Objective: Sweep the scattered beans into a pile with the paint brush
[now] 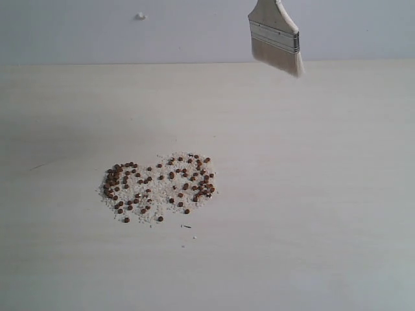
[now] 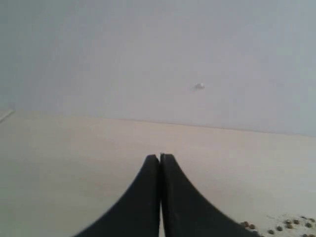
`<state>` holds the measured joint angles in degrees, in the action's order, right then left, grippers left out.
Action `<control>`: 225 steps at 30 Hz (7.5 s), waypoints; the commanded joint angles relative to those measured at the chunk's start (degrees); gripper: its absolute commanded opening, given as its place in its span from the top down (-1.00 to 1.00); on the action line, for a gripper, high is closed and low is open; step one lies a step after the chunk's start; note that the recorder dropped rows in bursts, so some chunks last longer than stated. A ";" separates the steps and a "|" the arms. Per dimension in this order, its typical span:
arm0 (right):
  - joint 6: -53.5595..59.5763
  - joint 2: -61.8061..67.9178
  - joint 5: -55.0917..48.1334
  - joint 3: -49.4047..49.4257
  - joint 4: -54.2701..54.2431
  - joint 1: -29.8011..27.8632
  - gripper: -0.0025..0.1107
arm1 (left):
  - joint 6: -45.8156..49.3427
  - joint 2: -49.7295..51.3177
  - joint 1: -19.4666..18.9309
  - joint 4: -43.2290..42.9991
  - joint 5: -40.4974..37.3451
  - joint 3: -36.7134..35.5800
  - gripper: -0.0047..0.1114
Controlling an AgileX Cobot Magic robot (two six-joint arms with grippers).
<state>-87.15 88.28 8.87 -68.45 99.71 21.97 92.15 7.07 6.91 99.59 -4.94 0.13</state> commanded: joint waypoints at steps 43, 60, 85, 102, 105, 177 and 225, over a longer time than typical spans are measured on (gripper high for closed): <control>4.25 -6.96 -28.69 22.02 0.23 12.71 0.96 | 3.45 -0.31 -0.12 -0.01 3.68 -0.13 0.92; 34.02 -4.53 -14.17 20.88 -17.53 4.21 0.96 | 3.45 -0.31 -0.12 -0.15 3.69 -0.13 0.92; 123.61 6.74 46.19 37.48 -137.69 14.17 0.96 | 3.55 -0.31 -0.12 -0.16 3.78 -0.13 0.92; 119.89 22.42 33.20 21.65 -146.73 25.35 0.96 | 3.55 -0.31 2.53 -0.16 3.68 -0.13 0.92; 119.78 24.50 29.84 17.98 -146.86 25.35 0.96 | 3.55 -0.31 2.53 -0.16 3.68 -0.13 0.92; 76.48 38.73 37.13 1.43 -141.09 34.96 0.96 | 3.55 -0.31 2.53 -0.16 3.68 -0.13 0.92; 99.53 28.02 14.77 4.79 -140.51 35.17 0.96 | 3.55 -0.31 2.52 -0.16 3.77 -0.13 0.92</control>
<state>8.14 116.00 23.54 -64.27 -38.46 58.04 95.50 7.07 9.02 99.49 -1.01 0.13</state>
